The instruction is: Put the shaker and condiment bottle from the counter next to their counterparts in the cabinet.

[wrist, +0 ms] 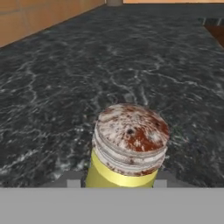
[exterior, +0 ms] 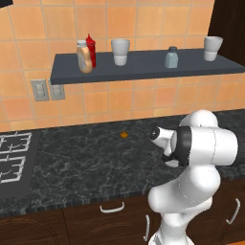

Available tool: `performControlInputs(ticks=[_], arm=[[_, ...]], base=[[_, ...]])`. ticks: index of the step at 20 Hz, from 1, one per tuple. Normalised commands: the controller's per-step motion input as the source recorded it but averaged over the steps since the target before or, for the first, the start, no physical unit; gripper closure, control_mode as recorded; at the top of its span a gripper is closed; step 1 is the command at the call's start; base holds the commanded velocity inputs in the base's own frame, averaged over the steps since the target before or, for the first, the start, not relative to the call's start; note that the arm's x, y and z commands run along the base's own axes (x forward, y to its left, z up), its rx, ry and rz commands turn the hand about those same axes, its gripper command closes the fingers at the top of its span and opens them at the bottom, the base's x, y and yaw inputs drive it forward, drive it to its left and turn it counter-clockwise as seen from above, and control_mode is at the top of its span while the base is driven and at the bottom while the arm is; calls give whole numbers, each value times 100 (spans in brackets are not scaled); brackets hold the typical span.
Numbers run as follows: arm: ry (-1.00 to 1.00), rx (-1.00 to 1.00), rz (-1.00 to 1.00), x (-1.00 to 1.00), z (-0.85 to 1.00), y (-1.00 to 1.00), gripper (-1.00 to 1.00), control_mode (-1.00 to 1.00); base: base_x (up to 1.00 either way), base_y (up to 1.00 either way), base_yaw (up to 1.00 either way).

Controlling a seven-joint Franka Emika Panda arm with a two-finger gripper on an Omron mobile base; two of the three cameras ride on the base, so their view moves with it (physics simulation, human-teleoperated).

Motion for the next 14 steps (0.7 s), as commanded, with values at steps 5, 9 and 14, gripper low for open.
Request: performControlInputs(ticks=[5, 9, 14], arm=[[-2, 0, 3, -3, 28, -9, 100, -100], [-1, 0, 3, -9, 47, 0, 100, -100], [0, 0, 3, -2, 51, 0, 100, -100]], base=[[0, 0, 0], [0, 0, 0], [0, 0, 0]])
